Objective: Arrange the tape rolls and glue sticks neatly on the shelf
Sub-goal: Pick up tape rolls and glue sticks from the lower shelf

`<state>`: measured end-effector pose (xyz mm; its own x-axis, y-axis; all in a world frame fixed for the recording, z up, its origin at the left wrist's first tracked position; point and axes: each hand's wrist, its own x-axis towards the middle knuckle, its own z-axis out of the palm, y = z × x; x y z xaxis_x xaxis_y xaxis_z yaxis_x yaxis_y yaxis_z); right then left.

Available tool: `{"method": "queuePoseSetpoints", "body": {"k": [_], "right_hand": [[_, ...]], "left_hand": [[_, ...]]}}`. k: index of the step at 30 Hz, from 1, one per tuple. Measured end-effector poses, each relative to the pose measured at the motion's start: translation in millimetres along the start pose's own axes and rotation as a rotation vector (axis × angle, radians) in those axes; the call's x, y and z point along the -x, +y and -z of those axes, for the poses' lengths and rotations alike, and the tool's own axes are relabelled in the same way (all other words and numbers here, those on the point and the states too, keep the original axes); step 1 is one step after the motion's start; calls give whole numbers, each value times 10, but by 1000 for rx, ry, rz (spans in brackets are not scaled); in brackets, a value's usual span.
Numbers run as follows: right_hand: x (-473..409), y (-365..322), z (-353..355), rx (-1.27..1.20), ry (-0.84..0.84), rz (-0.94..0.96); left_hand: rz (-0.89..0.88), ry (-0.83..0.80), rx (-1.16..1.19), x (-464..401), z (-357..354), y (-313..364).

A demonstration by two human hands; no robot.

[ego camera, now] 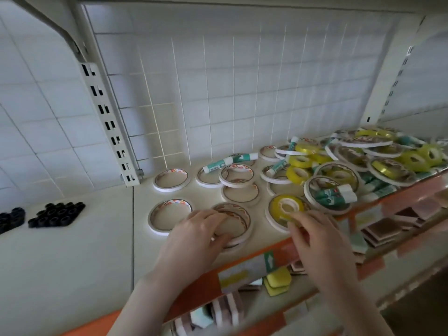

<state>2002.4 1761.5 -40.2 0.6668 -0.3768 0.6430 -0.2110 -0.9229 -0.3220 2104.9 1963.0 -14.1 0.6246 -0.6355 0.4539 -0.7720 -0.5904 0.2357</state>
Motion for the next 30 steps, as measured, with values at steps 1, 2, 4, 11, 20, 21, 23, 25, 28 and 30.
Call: {"method": "queuePoseSetpoints", "body": {"k": [1, 2, 4, 11, 20, 21, 23, 25, 28, 30], "right_hand": [[-39, 64, -5, -34, -9, 41], [-73, 126, -6, -66, -18, 84], [-122, 238, -4, -116, -36, 171], [-270, 395, -24, -154, -113, 301], [-501, 311, 31, 9, -367, 300], [-539, 298, 44, -4, -384, 303], [-605, 272, 47, 1, -410, 303], [-647, 249, 31, 27, -440, 303], [-663, 230, 29, 55, -460, 290], [-660, 222, 36, 43, -444, 266]], "left_hand": [[17, 3, 15, -4, -32, 51], [34, 9, 26, 1, -59, 90], [86, 4, 43, 9, -83, 160], [150, -50, 33, 67, -113, 376], [167, 10, -12, 55, -146, 383], [162, 14, -21, 62, -149, 380], [145, 23, -61, 75, -160, 370], [132, 42, -89, 84, -165, 366], [111, 83, -124, 86, -149, 370], [101, 110, -140, 85, -112, 373]]}}
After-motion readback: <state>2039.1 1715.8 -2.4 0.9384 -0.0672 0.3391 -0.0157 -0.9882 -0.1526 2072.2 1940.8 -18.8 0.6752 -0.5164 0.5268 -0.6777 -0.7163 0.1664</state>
